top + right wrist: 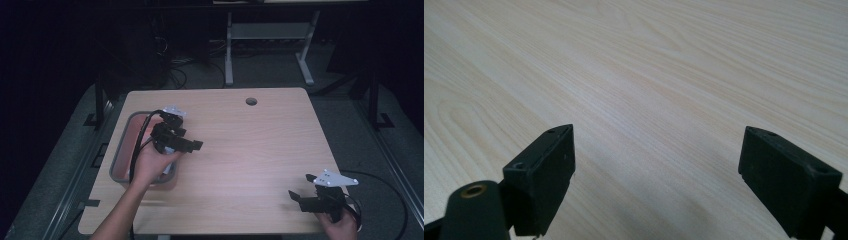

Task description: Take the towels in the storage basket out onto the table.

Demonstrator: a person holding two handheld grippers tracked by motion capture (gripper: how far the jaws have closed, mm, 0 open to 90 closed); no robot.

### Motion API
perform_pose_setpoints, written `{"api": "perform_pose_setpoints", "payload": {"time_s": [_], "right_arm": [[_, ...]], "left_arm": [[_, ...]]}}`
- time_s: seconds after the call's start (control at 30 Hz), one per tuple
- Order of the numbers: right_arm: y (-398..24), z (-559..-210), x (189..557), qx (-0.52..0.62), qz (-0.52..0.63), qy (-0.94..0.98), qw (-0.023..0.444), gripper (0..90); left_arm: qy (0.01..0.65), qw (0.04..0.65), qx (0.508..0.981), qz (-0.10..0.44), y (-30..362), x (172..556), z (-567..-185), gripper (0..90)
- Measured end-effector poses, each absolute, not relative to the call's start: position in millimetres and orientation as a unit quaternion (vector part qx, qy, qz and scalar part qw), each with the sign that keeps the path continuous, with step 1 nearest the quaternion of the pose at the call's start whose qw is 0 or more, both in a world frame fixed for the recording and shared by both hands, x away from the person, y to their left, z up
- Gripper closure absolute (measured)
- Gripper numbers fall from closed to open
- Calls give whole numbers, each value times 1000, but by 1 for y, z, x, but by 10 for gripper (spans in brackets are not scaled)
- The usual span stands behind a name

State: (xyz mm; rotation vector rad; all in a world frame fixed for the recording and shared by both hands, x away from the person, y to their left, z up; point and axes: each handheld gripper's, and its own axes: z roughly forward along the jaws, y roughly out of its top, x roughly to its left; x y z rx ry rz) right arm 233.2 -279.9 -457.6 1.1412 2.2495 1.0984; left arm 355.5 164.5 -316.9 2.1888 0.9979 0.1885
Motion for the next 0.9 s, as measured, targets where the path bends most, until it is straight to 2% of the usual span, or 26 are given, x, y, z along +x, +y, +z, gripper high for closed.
{"api": "perform_pose_setpoints", "payload": {"time_s": [0.9], "right_arm": [[-278, -459, 233, 408, 391, 802, 190, 144]], "left_arm": [[486, 342, 797, 108, 238, 363, -322, 204]]}}
